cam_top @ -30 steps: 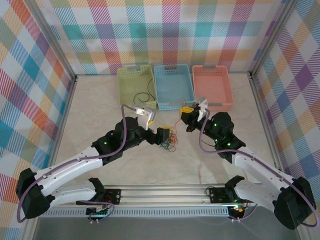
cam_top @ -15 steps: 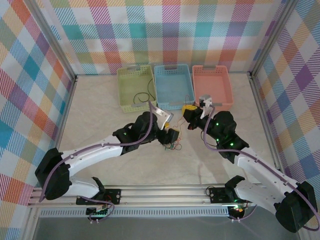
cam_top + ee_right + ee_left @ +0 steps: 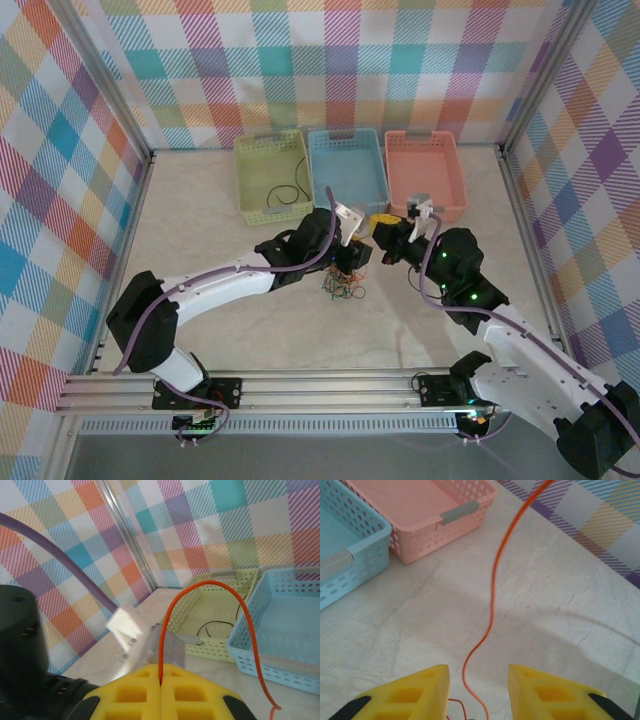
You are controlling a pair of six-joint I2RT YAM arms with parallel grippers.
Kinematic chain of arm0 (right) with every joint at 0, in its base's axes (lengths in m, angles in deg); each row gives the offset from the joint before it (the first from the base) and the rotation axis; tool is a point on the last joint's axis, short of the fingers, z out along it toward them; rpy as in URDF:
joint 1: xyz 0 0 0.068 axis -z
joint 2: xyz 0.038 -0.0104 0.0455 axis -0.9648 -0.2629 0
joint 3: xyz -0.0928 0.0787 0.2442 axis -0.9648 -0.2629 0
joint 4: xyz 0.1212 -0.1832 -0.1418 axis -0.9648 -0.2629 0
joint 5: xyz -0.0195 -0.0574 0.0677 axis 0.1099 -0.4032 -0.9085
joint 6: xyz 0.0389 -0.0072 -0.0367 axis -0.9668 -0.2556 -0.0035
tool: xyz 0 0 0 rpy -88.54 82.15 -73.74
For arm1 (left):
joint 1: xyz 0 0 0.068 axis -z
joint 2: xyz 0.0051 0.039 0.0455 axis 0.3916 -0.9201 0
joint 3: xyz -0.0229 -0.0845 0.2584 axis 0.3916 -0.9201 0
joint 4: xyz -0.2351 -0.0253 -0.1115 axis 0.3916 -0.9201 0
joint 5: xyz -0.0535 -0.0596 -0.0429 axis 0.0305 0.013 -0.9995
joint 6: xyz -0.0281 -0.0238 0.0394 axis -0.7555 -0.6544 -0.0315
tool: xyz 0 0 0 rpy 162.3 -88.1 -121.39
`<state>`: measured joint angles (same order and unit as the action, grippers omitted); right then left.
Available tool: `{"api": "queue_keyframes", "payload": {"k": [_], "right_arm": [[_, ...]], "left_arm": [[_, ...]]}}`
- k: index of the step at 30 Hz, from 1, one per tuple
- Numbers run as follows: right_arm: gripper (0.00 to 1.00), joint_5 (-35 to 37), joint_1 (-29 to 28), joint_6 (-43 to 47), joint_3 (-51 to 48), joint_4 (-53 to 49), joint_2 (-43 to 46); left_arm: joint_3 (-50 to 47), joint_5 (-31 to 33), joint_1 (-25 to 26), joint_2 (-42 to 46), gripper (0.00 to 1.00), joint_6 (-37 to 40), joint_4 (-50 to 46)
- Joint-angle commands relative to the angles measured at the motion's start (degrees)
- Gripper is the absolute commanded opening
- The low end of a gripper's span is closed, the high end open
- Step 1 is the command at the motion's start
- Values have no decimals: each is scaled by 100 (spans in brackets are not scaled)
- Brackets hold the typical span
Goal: Untangle the cables
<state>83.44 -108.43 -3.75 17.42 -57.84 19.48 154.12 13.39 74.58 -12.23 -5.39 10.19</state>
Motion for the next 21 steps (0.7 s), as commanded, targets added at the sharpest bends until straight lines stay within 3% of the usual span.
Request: {"api": "queue_keyframes", "payload": {"k": [1, 8, 21], "right_arm": [[0, -103, 8, -233, 294, -144, 243], [0, -247, 0, -893, 594, -411, 341], [0, -168, 11, -1069, 1385, -910, 447]], "left_arm": [[-51, 80, 51, -90, 27, 23, -24], [-28, -38, 50, -380, 24, -66, 10], [-60, 76, 50, -296, 19, -119, -151]]}}
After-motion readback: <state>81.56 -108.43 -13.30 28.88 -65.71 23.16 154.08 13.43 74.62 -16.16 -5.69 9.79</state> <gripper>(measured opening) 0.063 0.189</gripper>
